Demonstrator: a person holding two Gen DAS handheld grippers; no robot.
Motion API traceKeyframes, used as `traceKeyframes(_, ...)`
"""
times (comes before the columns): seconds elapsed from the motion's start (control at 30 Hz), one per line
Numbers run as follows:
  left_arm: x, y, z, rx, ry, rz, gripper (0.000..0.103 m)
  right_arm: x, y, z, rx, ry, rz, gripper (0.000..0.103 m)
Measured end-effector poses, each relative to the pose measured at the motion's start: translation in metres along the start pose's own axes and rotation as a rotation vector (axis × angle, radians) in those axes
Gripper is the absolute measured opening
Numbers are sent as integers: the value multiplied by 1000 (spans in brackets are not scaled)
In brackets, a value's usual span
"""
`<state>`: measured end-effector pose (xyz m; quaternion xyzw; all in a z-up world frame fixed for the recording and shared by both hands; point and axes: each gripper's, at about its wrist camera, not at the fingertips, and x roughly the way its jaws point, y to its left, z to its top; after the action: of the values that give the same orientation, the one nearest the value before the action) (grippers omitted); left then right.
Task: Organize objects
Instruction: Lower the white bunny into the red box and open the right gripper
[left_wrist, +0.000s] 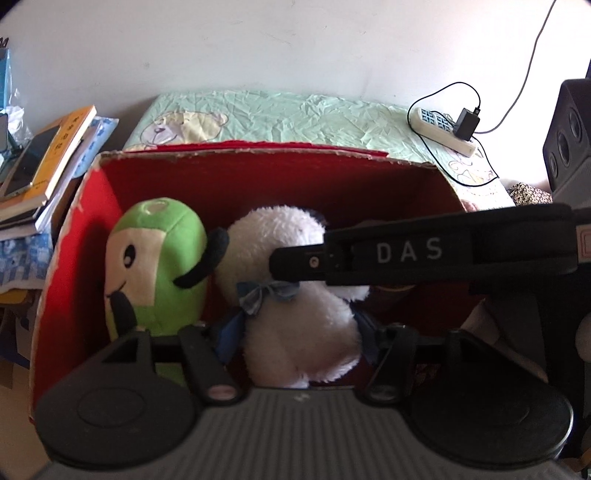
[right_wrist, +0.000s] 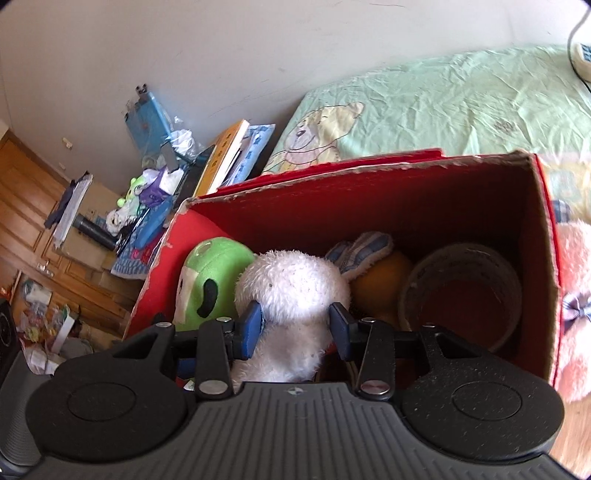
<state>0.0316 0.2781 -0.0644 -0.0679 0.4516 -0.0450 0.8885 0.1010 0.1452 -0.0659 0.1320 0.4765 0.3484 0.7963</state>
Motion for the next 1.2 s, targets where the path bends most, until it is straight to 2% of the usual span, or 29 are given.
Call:
traceKeyframes(0.17, -1, 6, -1, -12, 0, 33, 63, 8, 2, -2, -19, 36, 16, 44)
traceKeyframes(0.33, 2, 11, -3, -33, 13, 38, 66, 5, -2, -2, 11, 43, 23, 51)
traceKeyframes(0.57, -1, 6, -3, -22, 4, 62, 69, -12, -14, -4, 80, 7, 37, 52)
traceKeyframes(0.63, -3, 4, -3, -17, -2, 75, 69, -15, -15, -5, 91, 1, 31, 50)
traceKeyframes(0.67, -4, 3, -3, -15, -6, 77, 69, -15, -17, -6, 98, 1, 35, 47)
traceKeyframes(0.7, -6, 2, -3, -13, -9, 77, 69, -15, -17, -6, 104, 3, 42, 38)
traceKeyframes(0.8, -11, -1, -3, -4, -25, 75, 69, -9, -14, -5, 101, 17, 55, 29)
traceKeyframes(1.2, -4, -4, 1, -25, 5, 116, 70, -5, -7, -8, 50, 11, 38, 28)
